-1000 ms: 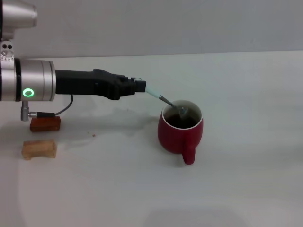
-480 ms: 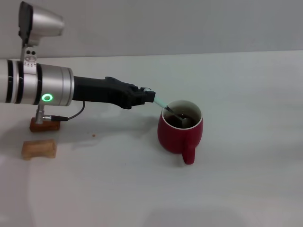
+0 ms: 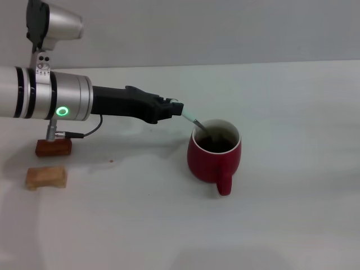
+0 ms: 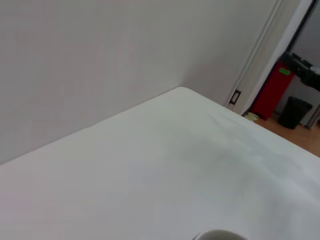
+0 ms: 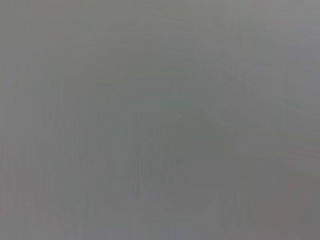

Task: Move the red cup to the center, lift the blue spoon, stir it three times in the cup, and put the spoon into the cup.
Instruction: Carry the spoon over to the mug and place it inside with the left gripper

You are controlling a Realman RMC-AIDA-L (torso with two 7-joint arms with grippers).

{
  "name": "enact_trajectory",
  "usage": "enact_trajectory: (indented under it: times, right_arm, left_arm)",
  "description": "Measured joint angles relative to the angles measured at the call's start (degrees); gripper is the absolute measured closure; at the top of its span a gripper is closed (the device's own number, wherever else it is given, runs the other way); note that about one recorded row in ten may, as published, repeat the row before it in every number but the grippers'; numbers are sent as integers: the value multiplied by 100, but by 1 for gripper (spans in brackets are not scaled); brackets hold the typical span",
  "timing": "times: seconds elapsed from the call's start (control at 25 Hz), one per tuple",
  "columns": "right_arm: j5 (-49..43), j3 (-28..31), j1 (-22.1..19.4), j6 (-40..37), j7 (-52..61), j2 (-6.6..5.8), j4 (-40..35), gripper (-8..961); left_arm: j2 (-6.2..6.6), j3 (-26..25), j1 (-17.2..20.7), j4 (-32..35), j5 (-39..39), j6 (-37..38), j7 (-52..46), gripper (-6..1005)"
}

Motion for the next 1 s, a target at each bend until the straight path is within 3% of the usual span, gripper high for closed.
enact_trajectory:
  times: [0.28,0.44,1.0]
  right_arm:
    - [0,0,17,34,-1,-7,0,492]
    - [1,0,54,41,-1,-13,6,492]
    - [1,0,52,29,-7,4,53,491]
  left_arm:
    - [69,-18,180,55,-27,380,76,857]
    - [3,22,176,74,-89,519,176,857]
    - [-31,-6,-28,-5,-102,-51,314,857]
